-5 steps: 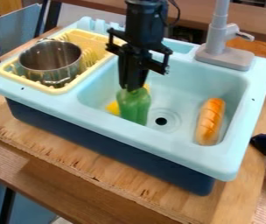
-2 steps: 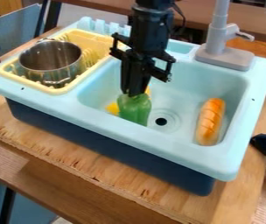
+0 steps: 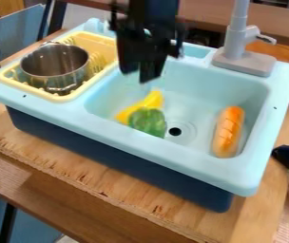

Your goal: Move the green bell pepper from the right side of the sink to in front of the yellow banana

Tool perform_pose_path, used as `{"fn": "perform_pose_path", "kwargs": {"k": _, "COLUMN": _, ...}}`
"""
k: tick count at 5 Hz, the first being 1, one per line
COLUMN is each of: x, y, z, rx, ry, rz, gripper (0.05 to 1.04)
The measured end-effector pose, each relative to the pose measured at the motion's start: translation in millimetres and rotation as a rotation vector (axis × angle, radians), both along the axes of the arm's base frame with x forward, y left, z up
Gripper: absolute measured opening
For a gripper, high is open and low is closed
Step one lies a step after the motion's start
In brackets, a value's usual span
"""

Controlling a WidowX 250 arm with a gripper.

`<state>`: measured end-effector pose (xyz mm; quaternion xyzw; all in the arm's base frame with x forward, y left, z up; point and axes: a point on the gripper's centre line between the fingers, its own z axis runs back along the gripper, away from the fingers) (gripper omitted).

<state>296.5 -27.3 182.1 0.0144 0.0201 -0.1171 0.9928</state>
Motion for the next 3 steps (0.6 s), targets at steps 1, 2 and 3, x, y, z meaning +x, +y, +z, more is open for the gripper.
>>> {"fn": "perform_pose_path", "kwargs": {"k": 1, "x": -8.6, "y": -1.7, "z": 34.1, "rx": -0.036, "ry": -0.079, "rz": 0.003, "gripper": 0.833}}
{"fn": "perform_pose_path", "kwargs": {"k": 2, "x": -18.1, "y": 12.4, "z": 51.6, "rx": -0.035, "ry": -0.117, "rz": 0.034, "gripper": 1.005}}
{"fn": "perform_pose_path", "kwargs": {"k": 3, "x": -29.5, "y": 17.7, "z": 66.1, "rx": -0.008, "ry": -0.152, "rz": 0.023, "gripper": 1.001}}
